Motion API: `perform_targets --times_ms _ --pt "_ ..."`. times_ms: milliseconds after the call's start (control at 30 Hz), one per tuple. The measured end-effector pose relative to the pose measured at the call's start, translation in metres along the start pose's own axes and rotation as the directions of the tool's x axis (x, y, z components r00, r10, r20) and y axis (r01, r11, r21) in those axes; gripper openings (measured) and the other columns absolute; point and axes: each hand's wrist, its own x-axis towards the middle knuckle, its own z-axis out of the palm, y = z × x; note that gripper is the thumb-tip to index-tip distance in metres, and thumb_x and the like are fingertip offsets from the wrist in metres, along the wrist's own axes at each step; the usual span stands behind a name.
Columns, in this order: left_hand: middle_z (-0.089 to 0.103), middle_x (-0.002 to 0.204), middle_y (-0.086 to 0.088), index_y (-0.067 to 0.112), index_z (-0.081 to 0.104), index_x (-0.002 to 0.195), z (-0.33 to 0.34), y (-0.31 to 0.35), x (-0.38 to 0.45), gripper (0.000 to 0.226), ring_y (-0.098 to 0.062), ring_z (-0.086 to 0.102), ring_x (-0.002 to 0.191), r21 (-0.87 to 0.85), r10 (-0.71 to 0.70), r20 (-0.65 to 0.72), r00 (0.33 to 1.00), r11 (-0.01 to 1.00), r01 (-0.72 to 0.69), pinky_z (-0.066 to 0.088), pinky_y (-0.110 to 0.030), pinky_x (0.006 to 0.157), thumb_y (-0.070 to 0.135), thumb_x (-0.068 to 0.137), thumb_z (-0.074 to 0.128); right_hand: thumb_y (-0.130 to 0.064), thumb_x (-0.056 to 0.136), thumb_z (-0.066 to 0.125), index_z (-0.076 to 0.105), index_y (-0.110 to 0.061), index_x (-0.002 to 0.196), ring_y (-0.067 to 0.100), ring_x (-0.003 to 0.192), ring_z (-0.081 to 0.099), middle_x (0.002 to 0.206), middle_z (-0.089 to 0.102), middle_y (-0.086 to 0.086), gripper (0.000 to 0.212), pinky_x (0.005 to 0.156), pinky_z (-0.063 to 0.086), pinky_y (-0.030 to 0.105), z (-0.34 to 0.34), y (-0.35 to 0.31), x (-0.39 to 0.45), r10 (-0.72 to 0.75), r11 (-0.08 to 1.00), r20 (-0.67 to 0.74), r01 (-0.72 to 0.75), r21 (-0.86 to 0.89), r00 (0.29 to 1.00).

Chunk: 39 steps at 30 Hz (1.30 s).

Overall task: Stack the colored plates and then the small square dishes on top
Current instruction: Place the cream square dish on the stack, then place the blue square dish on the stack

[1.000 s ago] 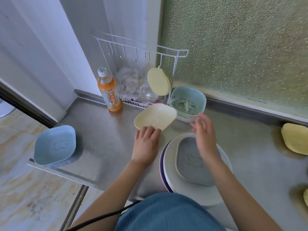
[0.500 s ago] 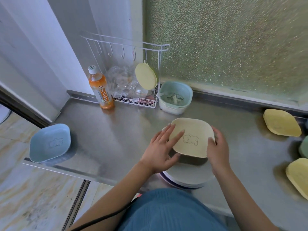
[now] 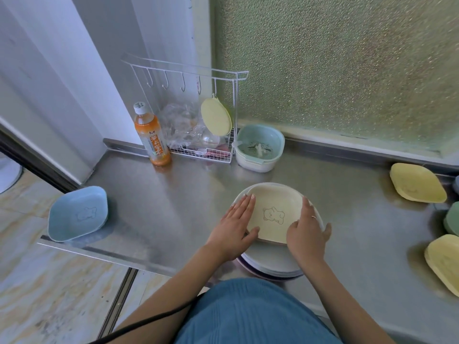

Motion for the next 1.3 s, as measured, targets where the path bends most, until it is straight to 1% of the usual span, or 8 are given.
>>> perform_targets --times_ms 167,267,433,600,767,1000,1133,1300 --pt "-0.002 0.155 0.011 0.021 0.005 0.151 -0.009 -0.016 -0.005 0.062 -0.004 0.0 0.145 0.051 -0.009 -0.056 0.998 0.999 0.012 -0.002 -0.025 0.119 0.041 0.096 0.022 -0.01 0.091 0.042 0.01 -0.013 0.149 0.015 0.145 0.012 0.156 0.022 0.003 0.066 0.111 -0.003 0.059 -0.001 -0.004 -0.002 -0.065 0.994 -0.05 0.06 -0.086 0.997" --pt "0.026 0.156 -0.004 0.015 0.027 0.147 -0.024 -0.053 -0.021 0.062 -0.02 0.027 0.144 0.078 -0.173 -0.23 0.958 0.978 0.195 0.016 -0.036 0.118 0.03 0.087 0.02 -0.012 0.091 0.047 0.008 -0.015 0.149 0.016 0.144 0.017 0.156 0.02 0.002 0.069 0.111 -0.001 0.058 0.001 -0.011 -0.005 -0.149 0.989 -0.099 0.146 -0.033 0.984" --pt "0.021 0.157 -0.011 0.009 0.026 0.145 -0.051 -0.134 -0.079 0.064 -0.025 0.013 0.147 0.03 -0.648 -0.458 0.609 0.674 0.739 0.007 -0.044 0.118 0.008 0.085 0.047 -0.022 0.095 0.042 0.014 -0.022 0.148 0.027 0.133 0.038 0.153 0.03 0.003 0.06 0.112 0.004 0.056 0.0 -0.001 0.006 0.055 0.978 -0.115 -0.03 0.205 0.992" --pt "0.03 0.15 -0.016 0.005 0.023 0.144 -0.054 -0.187 -0.124 0.055 -0.031 0.018 0.144 0.02 -0.851 -0.328 0.41 0.427 0.904 0.01 -0.052 0.117 0.013 0.093 0.041 -0.034 0.095 0.034 0.028 -0.022 0.143 0.035 0.128 0.04 0.147 0.04 0.008 0.05 0.11 0.011 0.059 0.007 0.019 0.013 0.18 0.957 -0.043 -0.164 0.24 0.983" --pt "0.057 0.118 -0.013 0.01 0.05 0.119 -0.059 -0.194 -0.126 0.032 -0.033 0.05 0.115 0.109 -0.822 -0.28 0.496 0.486 0.867 0.035 -0.045 0.1 0.01 0.087 0.05 -0.04 0.093 0.029 0.032 -0.024 0.141 0.036 0.128 0.039 0.146 0.039 0.009 0.051 0.102 0.027 0.058 0.013 0.019 0.014 0.174 0.952 -0.065 -0.151 0.268 0.983" --pt "0.055 0.1 -0.015 0.004 0.053 0.097 -0.039 -0.157 -0.095 0.017 -0.037 0.054 0.096 0.113 -0.686 -0.357 0.633 0.642 0.759 0.047 -0.044 0.07 0.001 0.081 0.053 -0.035 0.096 0.032 0.035 -0.023 0.14 0.032 0.131 0.037 0.146 0.039 0.006 0.046 0.102 0.029 0.057 0.011 0.02 0.014 0.186 0.936 -0.061 -0.158 0.313 0.981" --pt "0.055 0.073 -0.013 0.006 0.053 0.073 -0.042 -0.1 -0.053 0.017 -0.034 0.057 0.065 0.126 -0.382 -0.477 0.792 0.862 0.491 0.045 -0.037 0.048 -0.004 0.068 0.067 -0.036 0.096 0.032 0.034 -0.024 0.14 0.03 0.132 0.036 0.147 0.038 0.006 0.046 0.103 0.029 0.057 0.012 0.021 0.014 0.192 0.929 -0.049 -0.166 0.33 0.98" --pt "0.058 0.077 -0.007 0.01 0.061 0.082 -0.041 -0.013 -0.012 0.008 -0.027 0.055 0.067 0.218 0.101 -0.491 0.865 0.976 0.01 0.047 -0.032 0.056 0.011 0.076 0.055 -0.036 0.096 0.034 0.034 -0.022 0.14 0.031 0.132 0.037 0.147 0.039 0.006 0.047 0.106 0.028 0.055 0.01 0.021 0.015 0.213 0.908 -0.021 -0.191 0.372 0.977"
